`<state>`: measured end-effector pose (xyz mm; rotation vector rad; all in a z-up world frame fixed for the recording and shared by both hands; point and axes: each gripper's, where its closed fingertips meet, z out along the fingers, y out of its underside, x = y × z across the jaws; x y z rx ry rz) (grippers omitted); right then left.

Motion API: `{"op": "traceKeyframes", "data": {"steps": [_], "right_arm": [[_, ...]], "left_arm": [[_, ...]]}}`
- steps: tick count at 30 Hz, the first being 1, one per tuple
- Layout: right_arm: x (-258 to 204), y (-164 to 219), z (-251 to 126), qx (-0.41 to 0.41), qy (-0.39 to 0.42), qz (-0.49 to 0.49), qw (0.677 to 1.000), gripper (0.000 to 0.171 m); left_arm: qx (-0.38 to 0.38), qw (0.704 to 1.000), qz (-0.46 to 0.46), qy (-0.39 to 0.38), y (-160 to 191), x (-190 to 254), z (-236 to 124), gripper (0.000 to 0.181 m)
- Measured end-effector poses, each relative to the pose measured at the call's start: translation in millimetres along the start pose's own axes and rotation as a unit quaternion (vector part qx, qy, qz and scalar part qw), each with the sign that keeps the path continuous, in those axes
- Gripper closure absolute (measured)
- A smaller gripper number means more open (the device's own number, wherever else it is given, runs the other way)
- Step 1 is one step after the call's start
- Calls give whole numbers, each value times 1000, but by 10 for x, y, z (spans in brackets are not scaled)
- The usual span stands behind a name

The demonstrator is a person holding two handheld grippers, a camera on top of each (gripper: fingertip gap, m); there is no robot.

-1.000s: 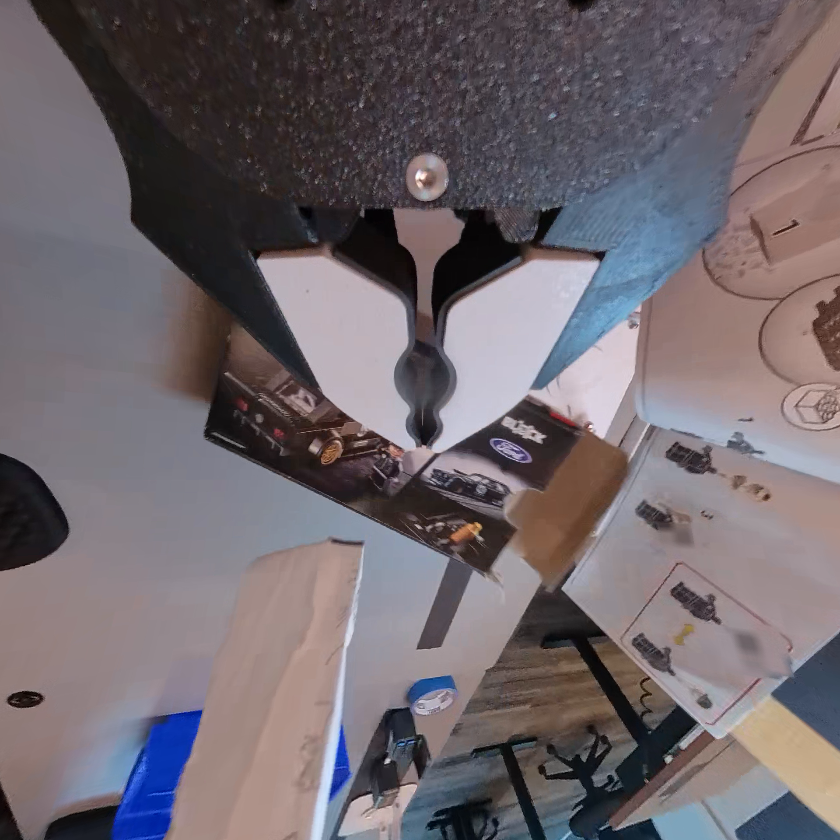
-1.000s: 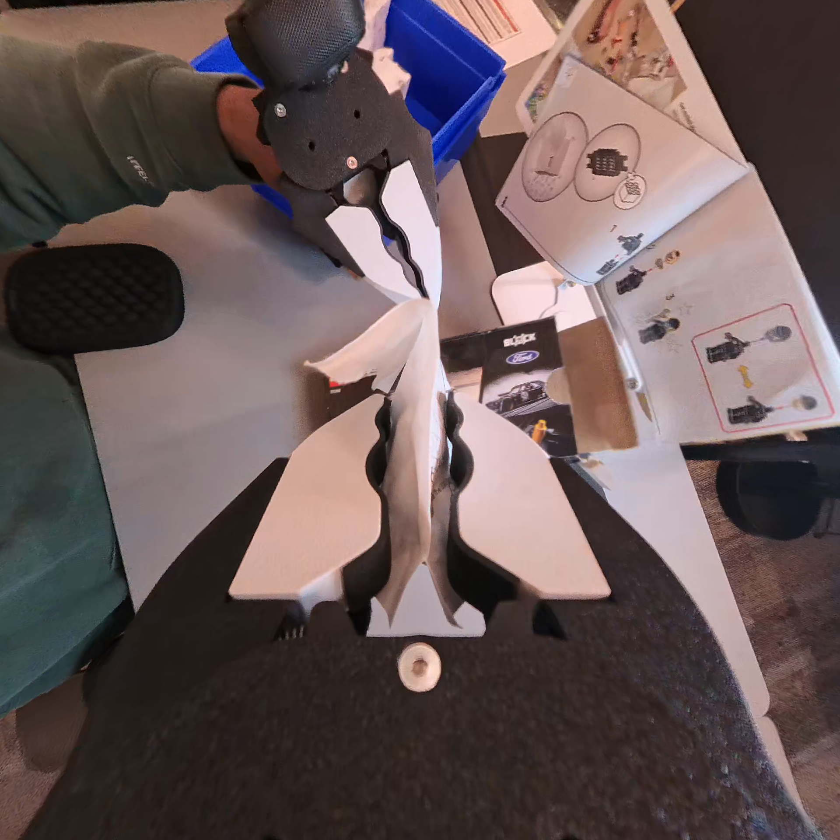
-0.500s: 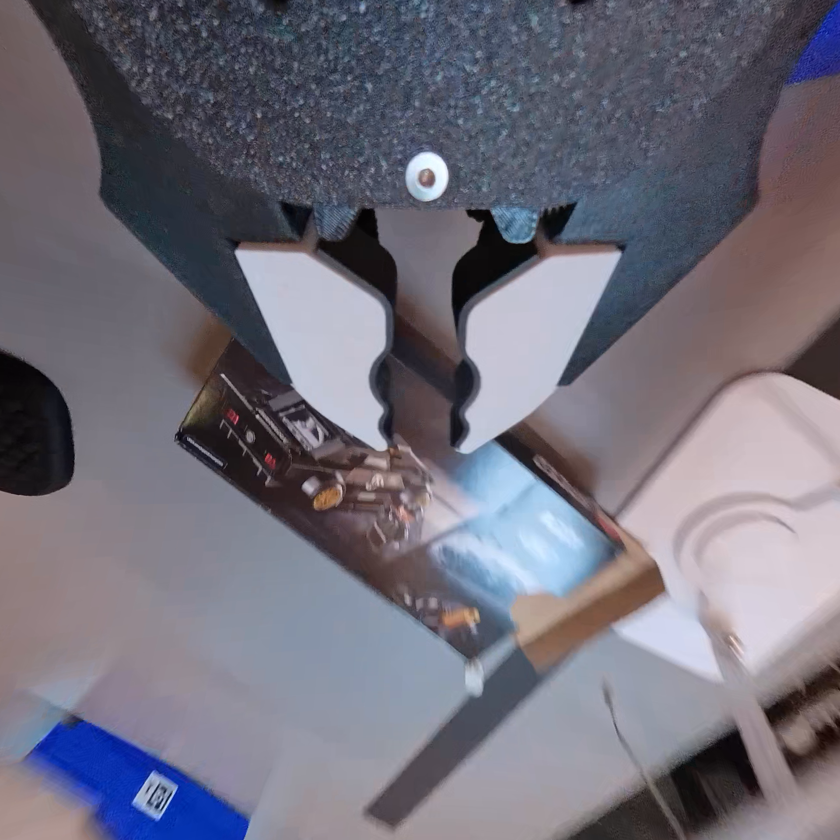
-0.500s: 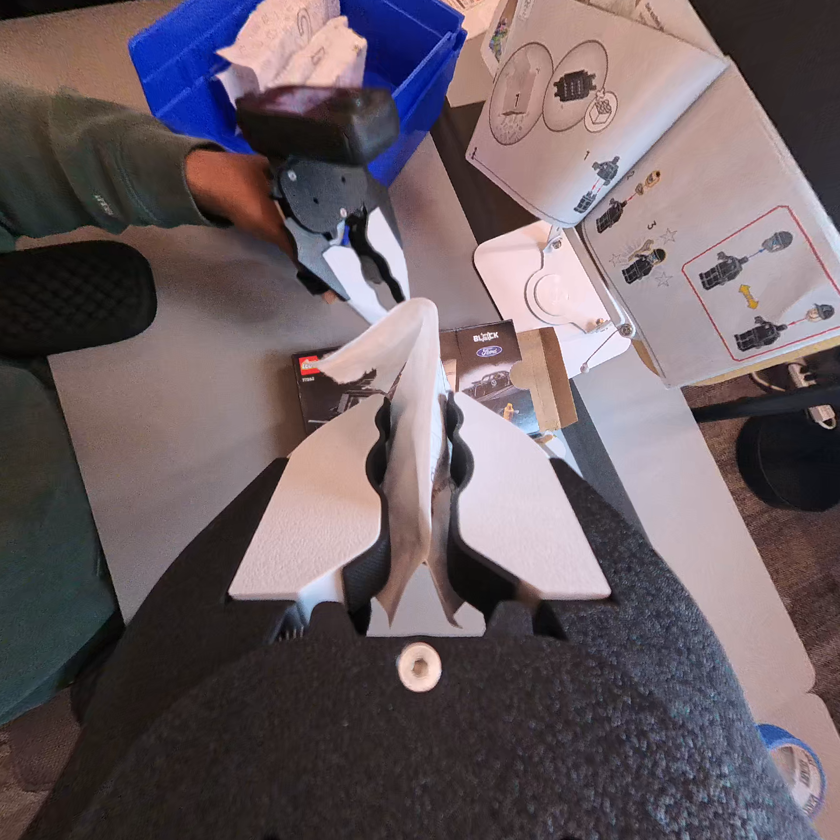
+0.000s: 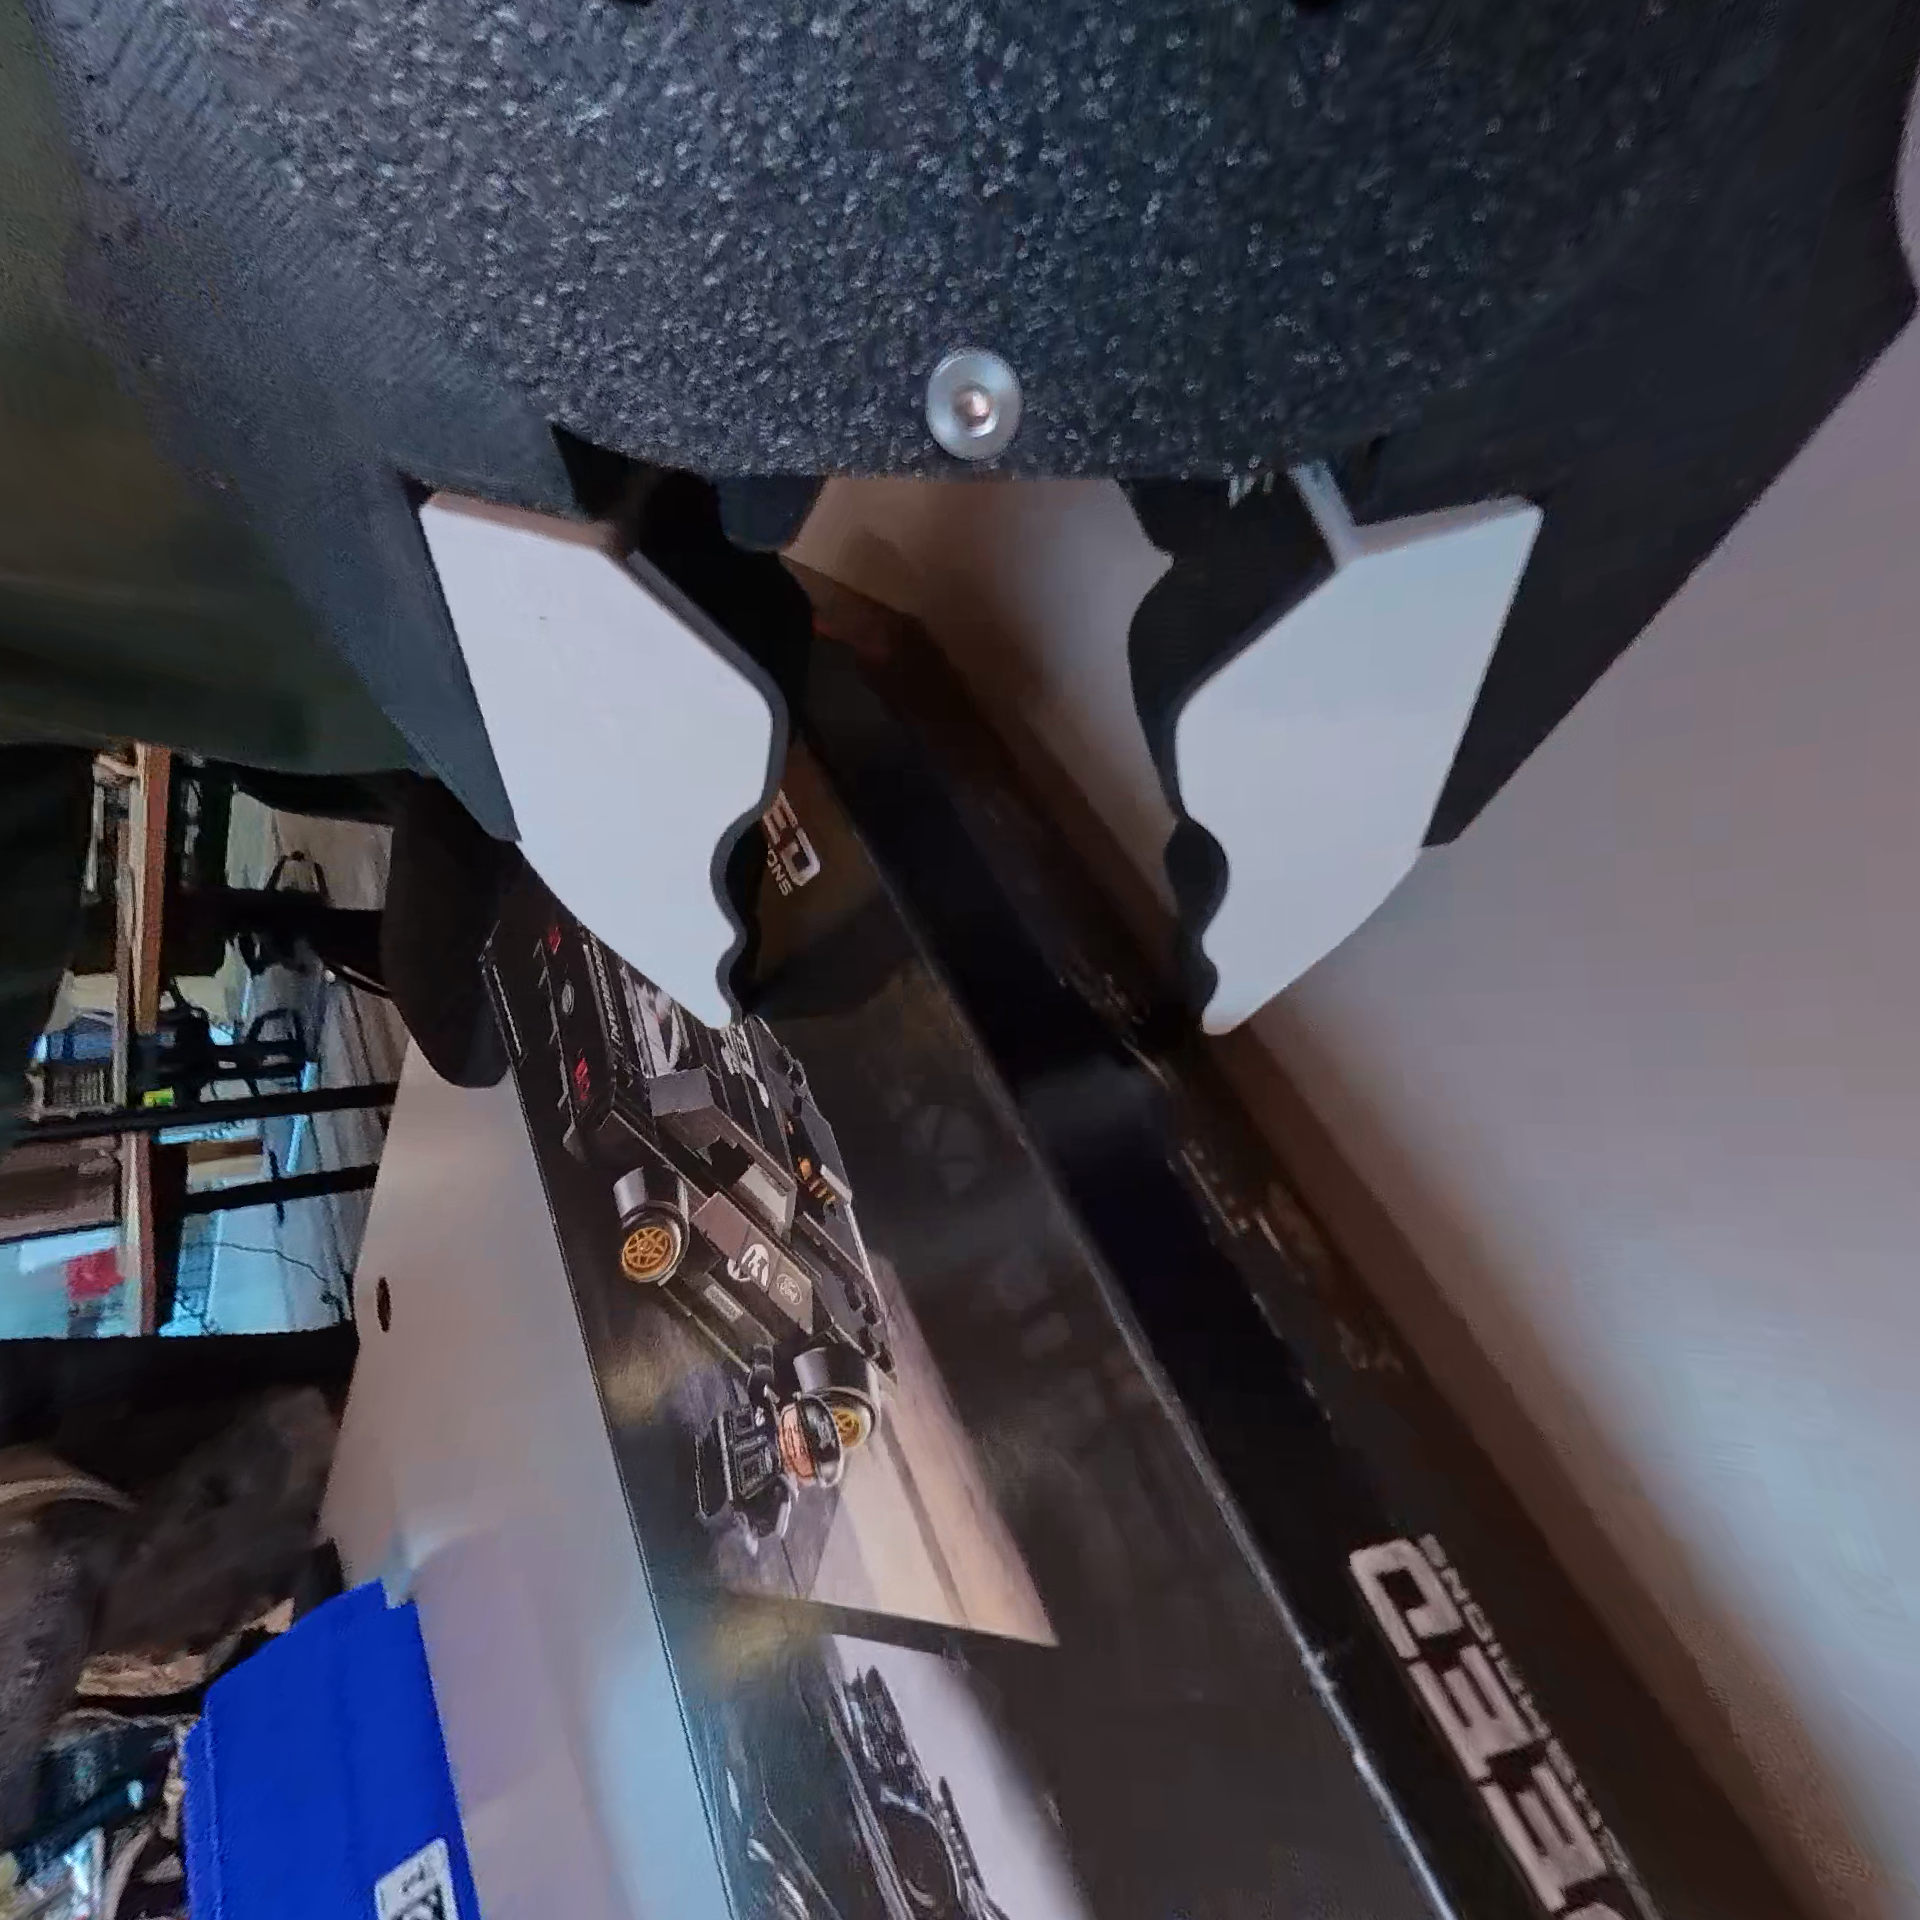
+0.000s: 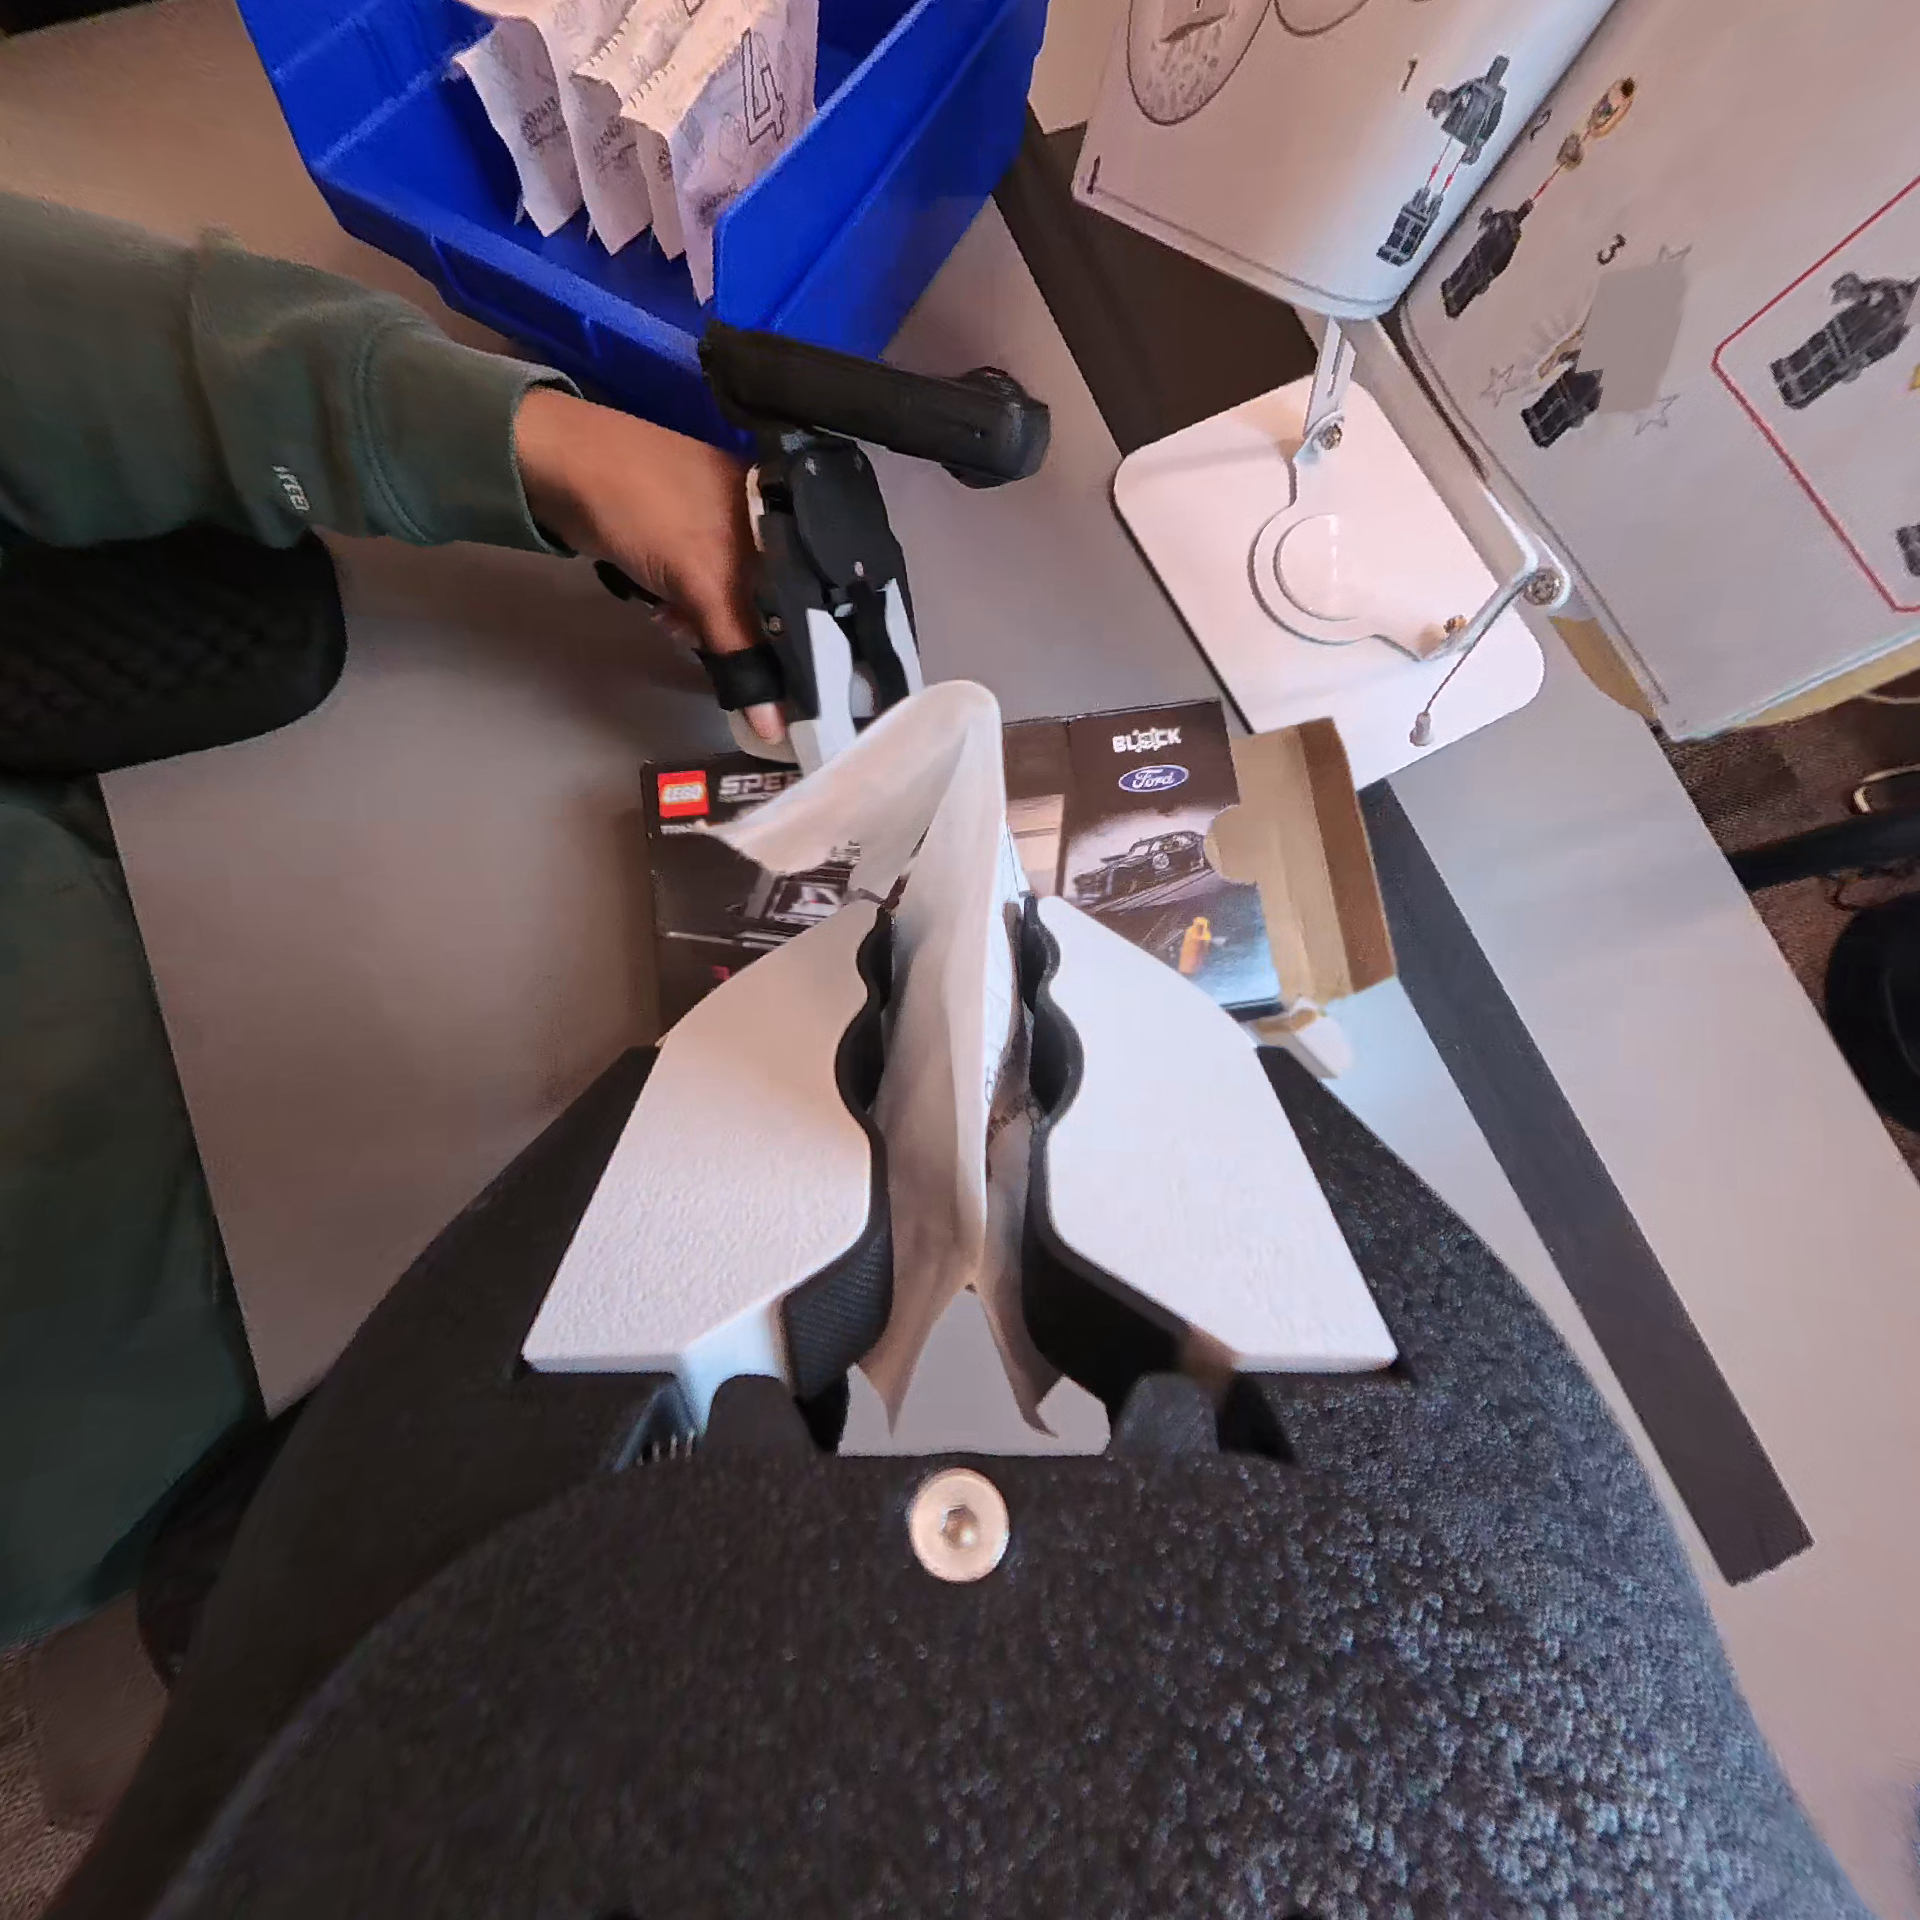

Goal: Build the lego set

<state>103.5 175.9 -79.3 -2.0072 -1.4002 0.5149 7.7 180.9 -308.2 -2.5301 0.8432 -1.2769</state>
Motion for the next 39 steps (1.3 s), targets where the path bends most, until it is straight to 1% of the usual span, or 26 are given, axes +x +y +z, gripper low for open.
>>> {"op": "traceKeyframes", "data": {"steps": [5, 6, 11, 12, 13, 15, 17, 19, 21, 23, 26, 28, 31, 34, 37, 39], "right_arm": [[74, 167, -84, 13, 6, 15, 1000, 147], [92, 190, -107, 18, 8, 16, 1000, 147], [119, 271, -181, 42, 10, 30, 999, 147], [123, 284, -185, 45, 13, 29, 998, 147], [123, 299, -188, 46, 15, 30, 998, 147], [118, 316, -194, 53, 13, 34, 998, 147], [112, 337, -208, 57, 15, 37, 998, 147], [101, 361, -248, 63, 19, 38, 997, 147], [87, 392, -313, 68, 23, 41, 997, 147], [58, 437, -404, 75, 24, 45, 996, 147], [3, 525, -580, 86, 26, 53, 994, 147], [-46, 615, -697, 89, 31, 59, 994, 147], [-148, 777, -829, 87, 36, 62, 994, 147], [-247, 936, -909, 83, 40, 65, 994, 147], [-325, 1090, -953, 78, 41, 65, 994, 147], [-358, 1168, -983, 81, 40, 66, 994, 147]], "left_arm": [[-11, 999, 42, 29, 228, 204, 23, 109], [-12, 998, 57, 35, 290, 263, 8, 114], [14, 989, 142, 35, 474, 482, -123, 150], [19, 988, 148, 43, 492, 527, -150, 162], [39, 985, 157, 52, 462, 585, -203, 181], [-4, 983, 186, 6, 587, 460, -178, 181], [-2, 983, 185, 10, 612, 470, -151, 181], [22, 982, 189, 16, 482, 529, -201, 181], [22, 979, 201, 36, 320, 661, -240, 181], [5, 975, 218, 52, 121, 797, -189, 160], [-24, 969, 227, 92, -205, 979, 41, 160], [-66, 966, 224, 110, -358, 1037, 268, 153], [-120, 961, 222, 111, -567, 1013, 601, 140], [-176, 950, 222, 131, -655, 1015, 856, 126], [-220, 933, 238, 158, -662, 1076, 1017, 112], [-238, 915, 273, 176, -661, 1136, 1068, 116]]}}
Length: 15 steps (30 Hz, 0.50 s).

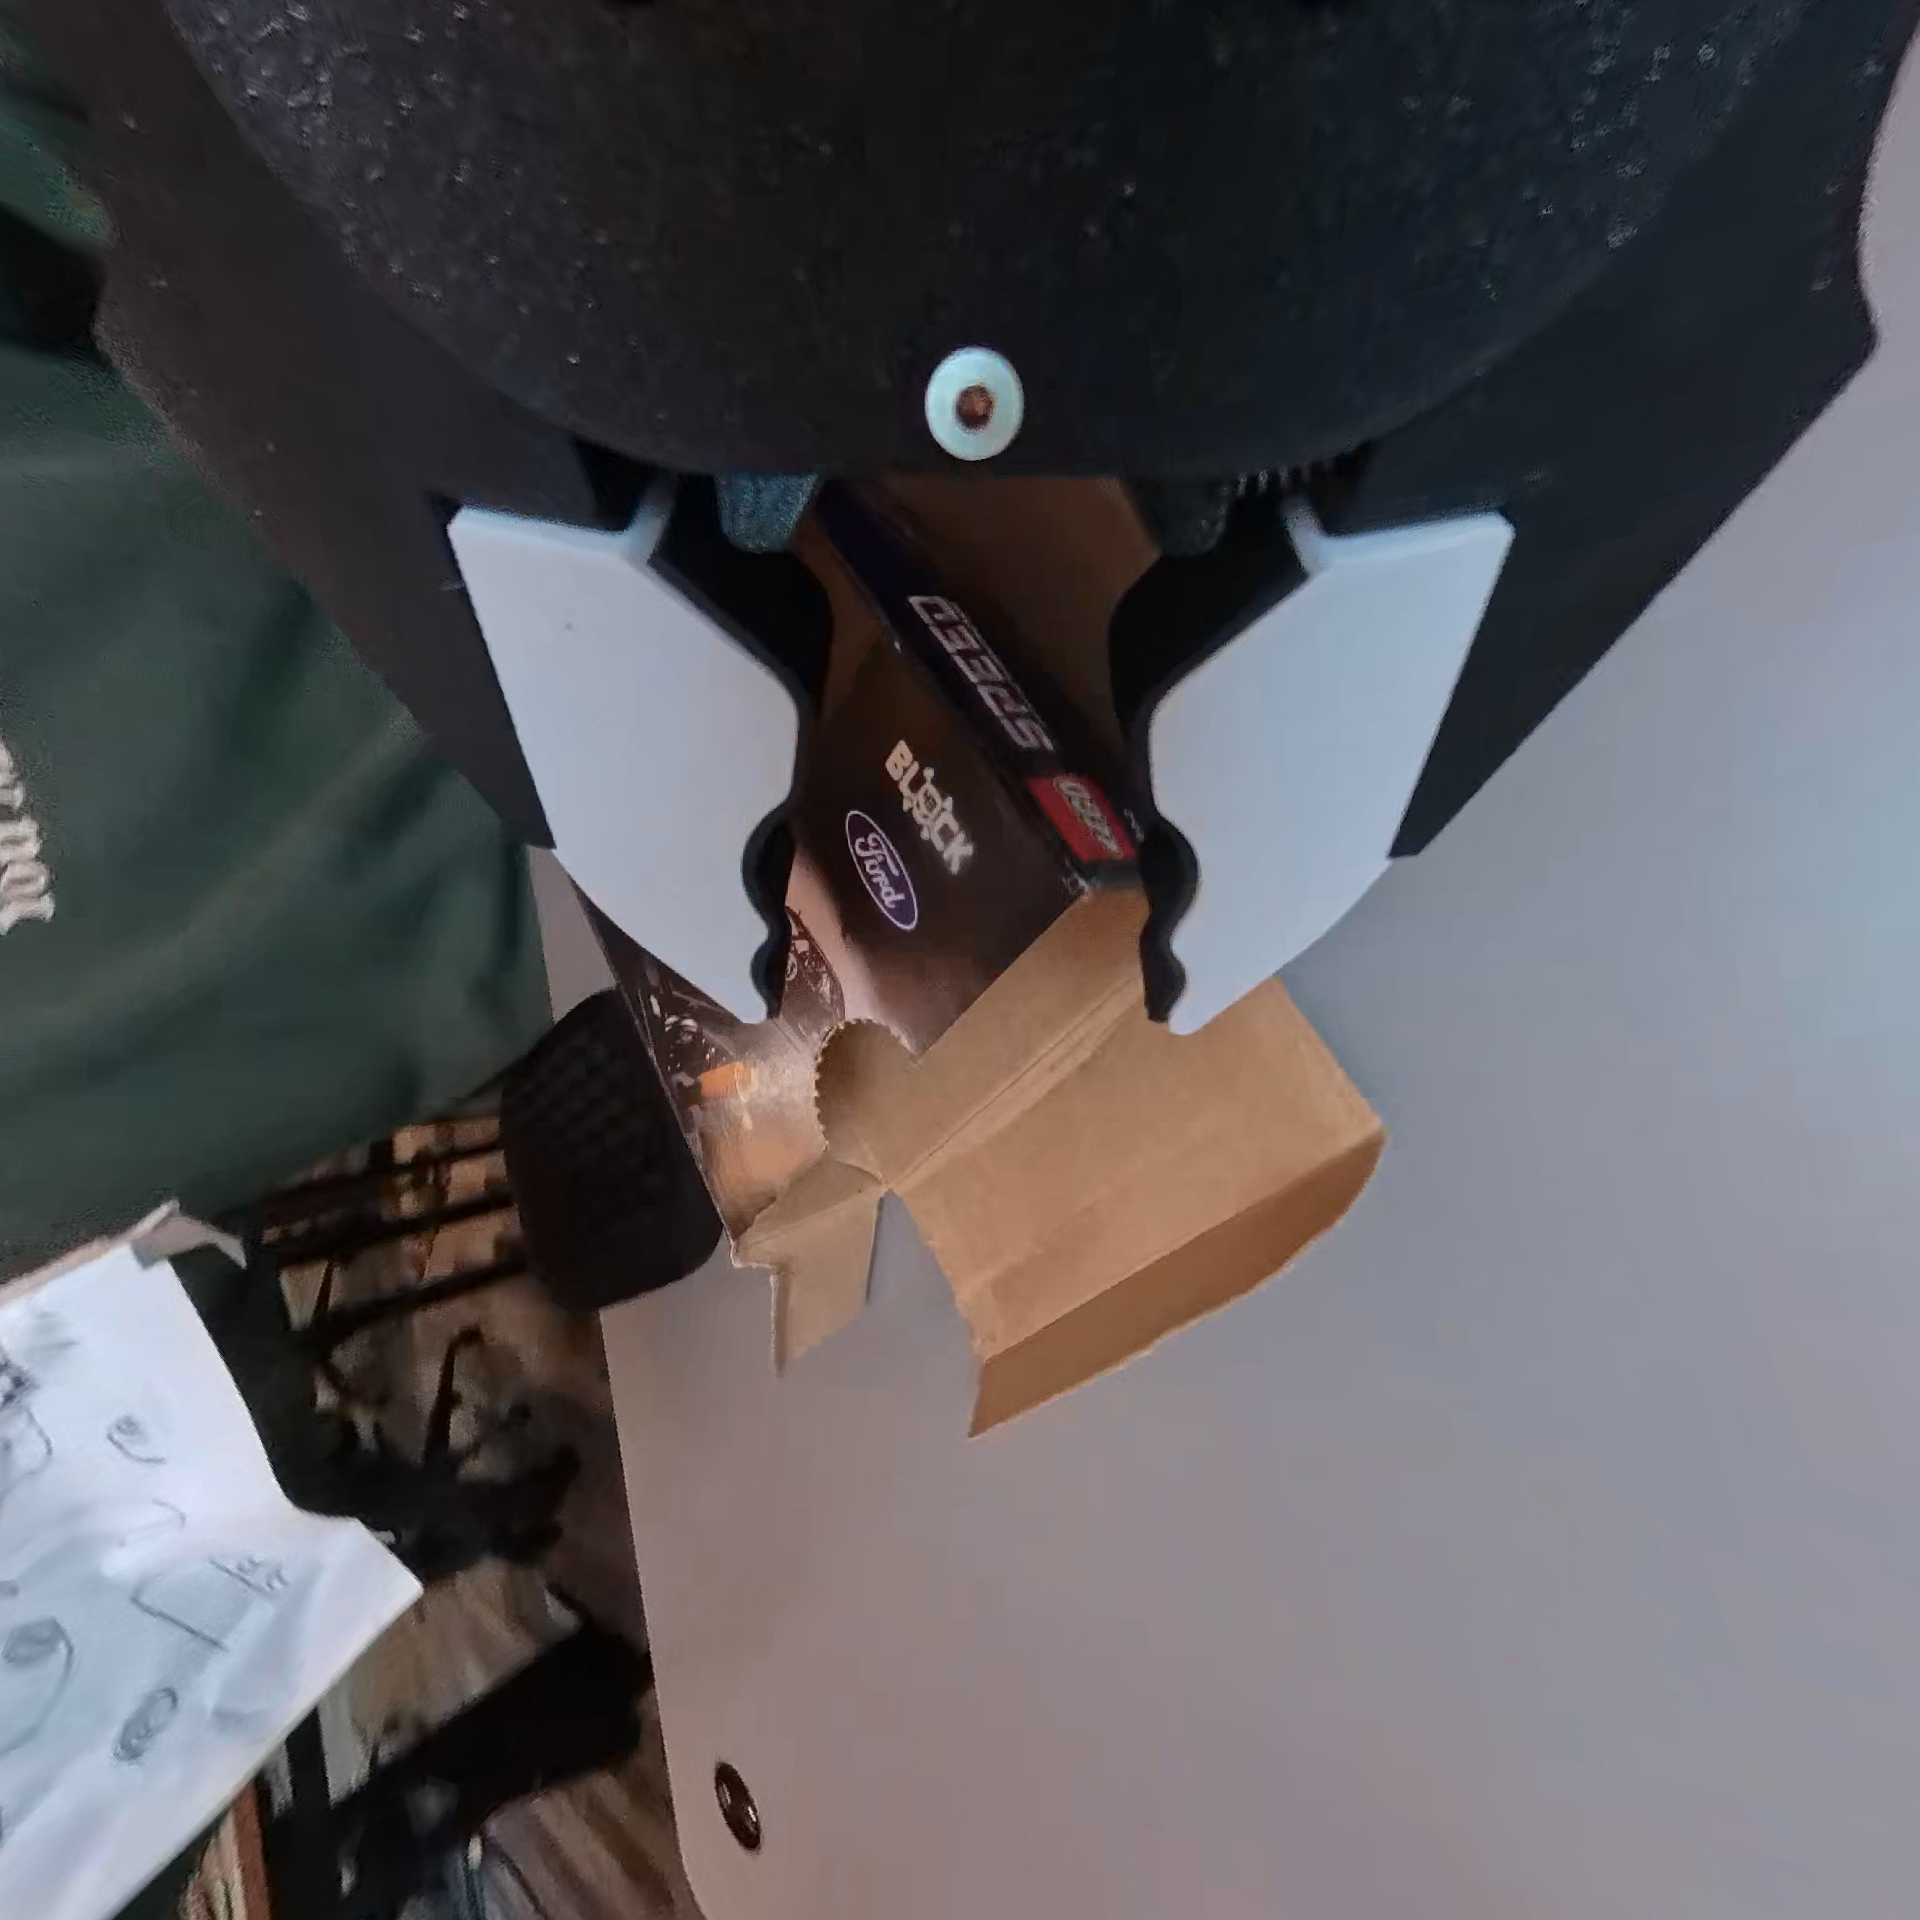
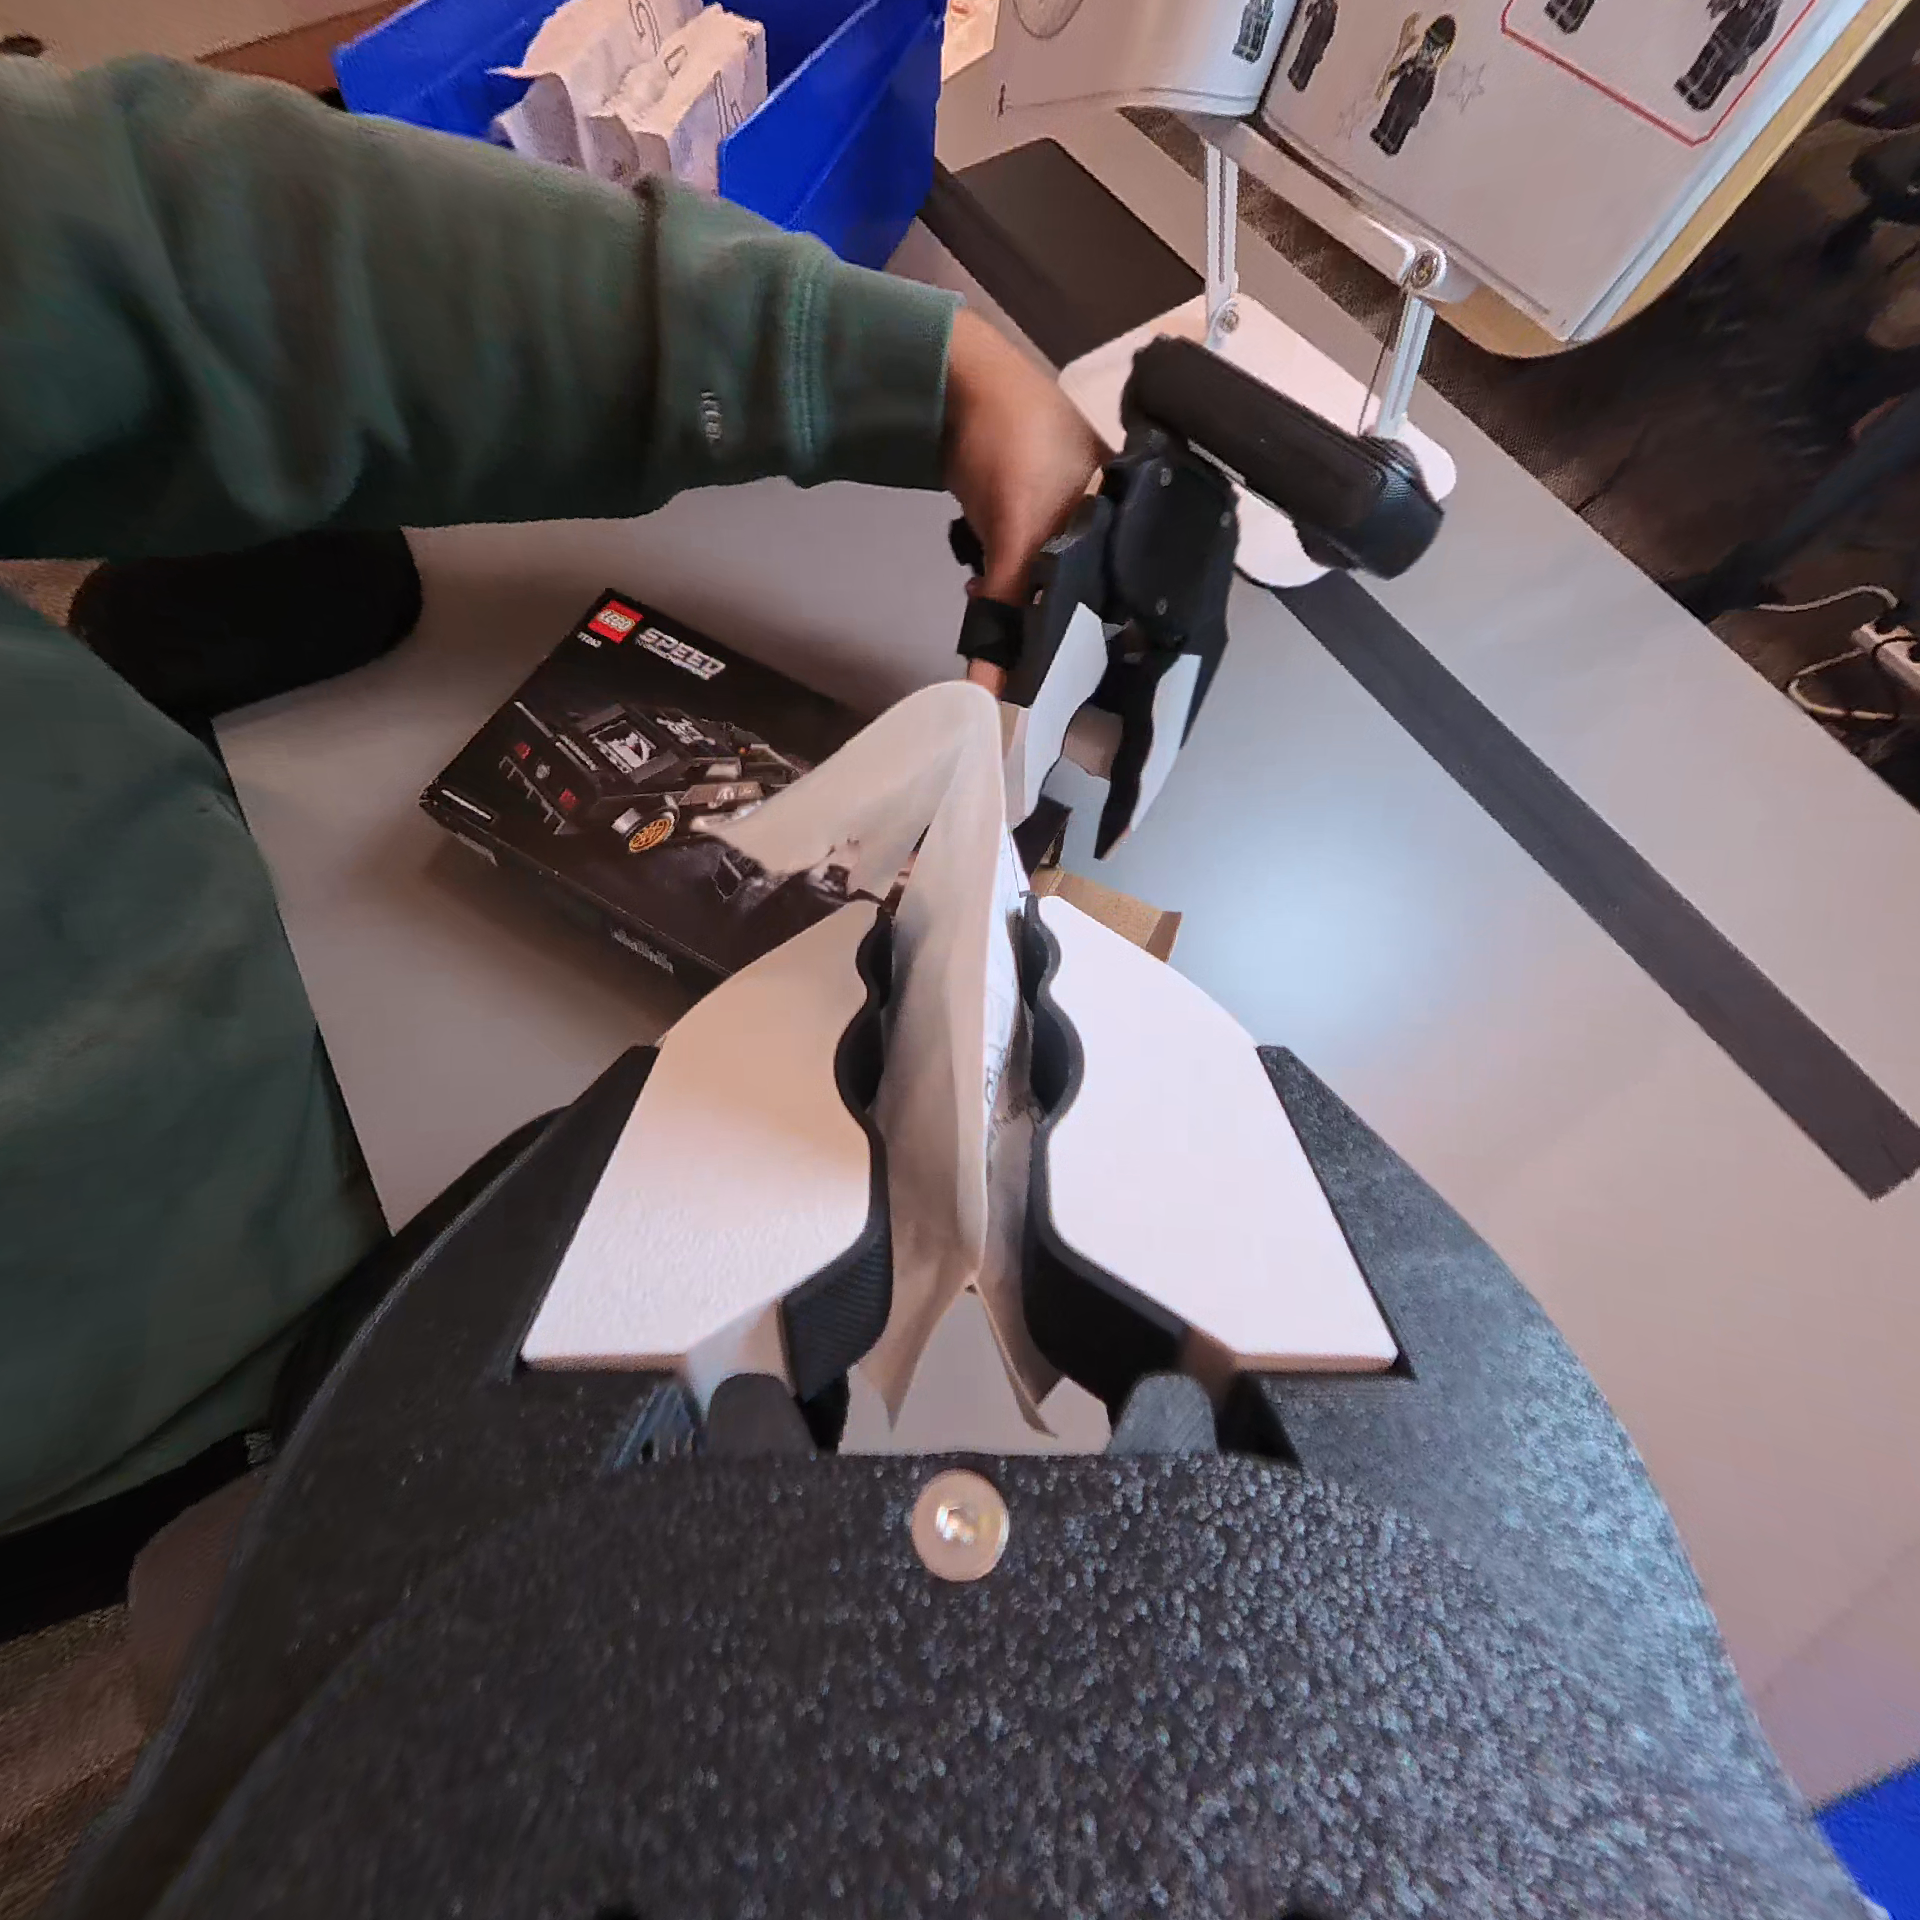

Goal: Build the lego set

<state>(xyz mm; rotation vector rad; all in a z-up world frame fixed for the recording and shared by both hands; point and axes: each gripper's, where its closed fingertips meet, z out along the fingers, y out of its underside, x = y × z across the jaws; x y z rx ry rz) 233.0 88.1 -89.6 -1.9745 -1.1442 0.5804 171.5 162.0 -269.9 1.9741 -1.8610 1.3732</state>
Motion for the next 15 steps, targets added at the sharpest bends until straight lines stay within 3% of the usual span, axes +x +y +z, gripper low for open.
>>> {"op": "traceKeyframes", "data": {"steps": [3, 5, 8, 11, 15], "right_arm": [[-6, 82, -64, 9, 0, 5, 1000, 147], [15, 133, -102, 12, 3, 11, 1000, 147], [51, 191, -144, 17, 4, 22, 1000, 147], [58, 210, -162, 24, 2, 29, 999, 147], [-33, 145, -139, 44, -13, 18, 999, 147]], "left_arm": [[-65, 996, 59, 25, 83, 64, 56, 123], [-108, 990, 85, 40, 171, 93, 89, 137], [-170, 979, 98, 45, 298, 78, 86, 158], [-218, 970, 88, 58, 466, 148, 20, 165], [-150, 976, 159, -1, 383, 366, -231, 171]]}}
